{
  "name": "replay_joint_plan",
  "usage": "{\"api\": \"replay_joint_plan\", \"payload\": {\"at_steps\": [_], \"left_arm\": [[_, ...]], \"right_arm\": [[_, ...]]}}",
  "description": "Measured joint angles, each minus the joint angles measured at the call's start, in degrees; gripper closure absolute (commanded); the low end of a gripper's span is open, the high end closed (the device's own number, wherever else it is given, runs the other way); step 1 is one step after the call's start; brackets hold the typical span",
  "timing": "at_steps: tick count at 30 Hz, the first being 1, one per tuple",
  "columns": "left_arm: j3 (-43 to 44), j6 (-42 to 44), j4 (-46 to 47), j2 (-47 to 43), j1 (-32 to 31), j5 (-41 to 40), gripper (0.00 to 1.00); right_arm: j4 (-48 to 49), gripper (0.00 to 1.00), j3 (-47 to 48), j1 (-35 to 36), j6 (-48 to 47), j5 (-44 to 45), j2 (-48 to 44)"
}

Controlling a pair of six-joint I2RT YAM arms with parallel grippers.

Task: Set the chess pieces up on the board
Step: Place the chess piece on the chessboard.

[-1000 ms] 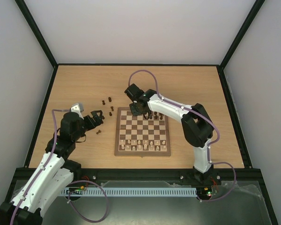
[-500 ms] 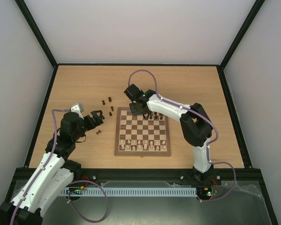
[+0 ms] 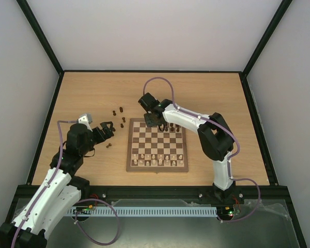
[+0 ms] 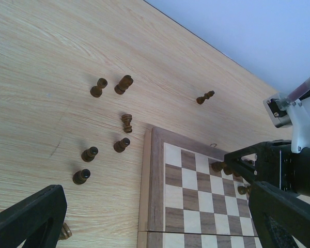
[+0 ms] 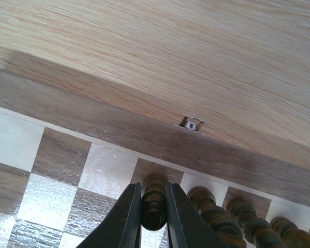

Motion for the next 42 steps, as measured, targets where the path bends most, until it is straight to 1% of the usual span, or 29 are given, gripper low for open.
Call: {"api": "replay_joint_plan", "payload": {"at_steps": [6,12,18,21,22,29,34,42], "left_arm": [[0.0,0.0,0.0,0.0,0.0,0.0,0.01],[0.0,0.0,-0.04,0.0,0.0,0.0,0.0],[0.0,0.0,-0.11,0.0,0.0,0.0,0.01],[0.0,-0.02,-0.11,0.0,0.0,0.0,0.01],[0.0,-0.02,-0.13,0.0,0.0,0.0,0.01],[0.0,-0.02,-0.15,-0.02,0.0,0.0,0.0],[0.0,-0.02,-0.15,-0.02,0.0,0.0,0.01],[0.0,-0.02,-0.17,-0.02,0.0,0.0,0.01]], "right_arm": [[0.87,0.86,-0.37,-0.31,0.13,-0.02,0.0],[1.46,0.79,-0.79,-0.44,0.15,-0.2,0.0],[1.49,0.78,-1.44,-0.57,0.13,-0.39,0.0],[1.49,0.74,-1.57,-0.59,0.17,-0.37,0.0],[1.46,0.7,-1.6,-0.63,0.17,-0.39,0.0],[1.49,0.57,-1.66,-0.63,0.17,-0.42,-0.07],[1.46,0.54,-1.66,-0.63,0.17,-0.61,-0.74],[1.55,0.53,-0.44,-0.59,0.11,-1.92,-4.59]]}}
